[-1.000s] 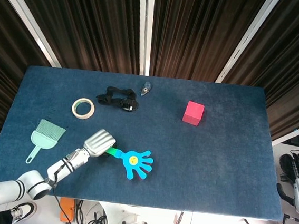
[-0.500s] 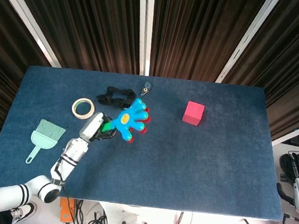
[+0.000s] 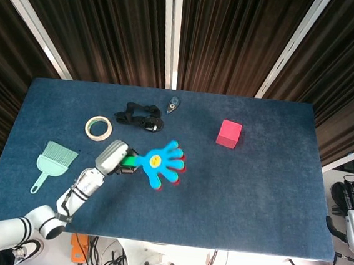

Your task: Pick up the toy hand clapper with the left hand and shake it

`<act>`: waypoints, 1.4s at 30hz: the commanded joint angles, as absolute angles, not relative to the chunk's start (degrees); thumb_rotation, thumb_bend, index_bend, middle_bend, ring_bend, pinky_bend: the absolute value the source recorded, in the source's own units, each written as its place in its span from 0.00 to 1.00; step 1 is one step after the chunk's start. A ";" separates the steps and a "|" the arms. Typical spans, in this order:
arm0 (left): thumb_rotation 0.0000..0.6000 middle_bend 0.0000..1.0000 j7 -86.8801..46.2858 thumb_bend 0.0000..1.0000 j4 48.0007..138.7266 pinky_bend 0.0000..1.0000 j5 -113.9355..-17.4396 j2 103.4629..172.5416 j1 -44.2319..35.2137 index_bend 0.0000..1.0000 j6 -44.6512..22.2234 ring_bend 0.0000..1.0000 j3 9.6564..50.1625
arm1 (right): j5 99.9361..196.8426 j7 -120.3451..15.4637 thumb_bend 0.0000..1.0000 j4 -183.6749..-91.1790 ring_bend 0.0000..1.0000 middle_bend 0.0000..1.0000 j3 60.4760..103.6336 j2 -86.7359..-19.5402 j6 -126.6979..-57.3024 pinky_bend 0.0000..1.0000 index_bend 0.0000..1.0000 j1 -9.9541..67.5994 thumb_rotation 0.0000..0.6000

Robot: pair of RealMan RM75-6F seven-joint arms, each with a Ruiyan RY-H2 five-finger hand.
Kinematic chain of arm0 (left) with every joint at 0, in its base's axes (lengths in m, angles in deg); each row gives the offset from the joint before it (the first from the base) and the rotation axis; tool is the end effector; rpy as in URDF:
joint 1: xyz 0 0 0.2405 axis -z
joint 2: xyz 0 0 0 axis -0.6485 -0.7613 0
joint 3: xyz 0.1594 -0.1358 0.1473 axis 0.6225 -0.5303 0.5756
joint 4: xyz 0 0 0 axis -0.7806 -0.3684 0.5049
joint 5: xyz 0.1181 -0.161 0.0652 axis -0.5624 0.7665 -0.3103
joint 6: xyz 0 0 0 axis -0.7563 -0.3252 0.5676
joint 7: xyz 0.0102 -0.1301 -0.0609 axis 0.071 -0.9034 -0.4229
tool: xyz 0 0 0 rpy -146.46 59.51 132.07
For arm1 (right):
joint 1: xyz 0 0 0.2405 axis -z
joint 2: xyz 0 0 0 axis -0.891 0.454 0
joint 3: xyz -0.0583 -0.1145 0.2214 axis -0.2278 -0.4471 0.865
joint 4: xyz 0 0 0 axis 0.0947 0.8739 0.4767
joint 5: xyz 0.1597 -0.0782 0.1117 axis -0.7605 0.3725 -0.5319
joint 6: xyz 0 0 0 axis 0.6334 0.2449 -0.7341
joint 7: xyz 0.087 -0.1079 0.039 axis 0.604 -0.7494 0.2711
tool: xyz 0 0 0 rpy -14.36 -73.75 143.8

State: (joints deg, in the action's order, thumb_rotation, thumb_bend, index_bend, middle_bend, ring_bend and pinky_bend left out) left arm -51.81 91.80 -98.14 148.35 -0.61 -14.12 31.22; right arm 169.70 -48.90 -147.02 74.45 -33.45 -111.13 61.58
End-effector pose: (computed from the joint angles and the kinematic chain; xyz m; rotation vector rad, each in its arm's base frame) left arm -0.1417 0.3291 -0.0158 -1.8497 -1.2508 -1.5864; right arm -0.3567 -0.1613 0.1766 1.3429 -0.9241 0.7722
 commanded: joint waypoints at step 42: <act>0.52 0.00 -17.87 0.12 107.48 0.00 -74.54 140.66 -0.79 0.00 -2.99 0.00 28.60 | 169.24 -46.53 0.28 -144.84 0.00 0.00 74.48 -33.98 -110.58 0.00 0.00 61.66 1.00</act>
State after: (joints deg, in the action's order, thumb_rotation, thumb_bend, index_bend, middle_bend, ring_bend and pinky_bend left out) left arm -18.70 106.92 -73.84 141.42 -0.14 -2.22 28.17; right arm 169.24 -46.53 -144.84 74.48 -33.98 -110.58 61.66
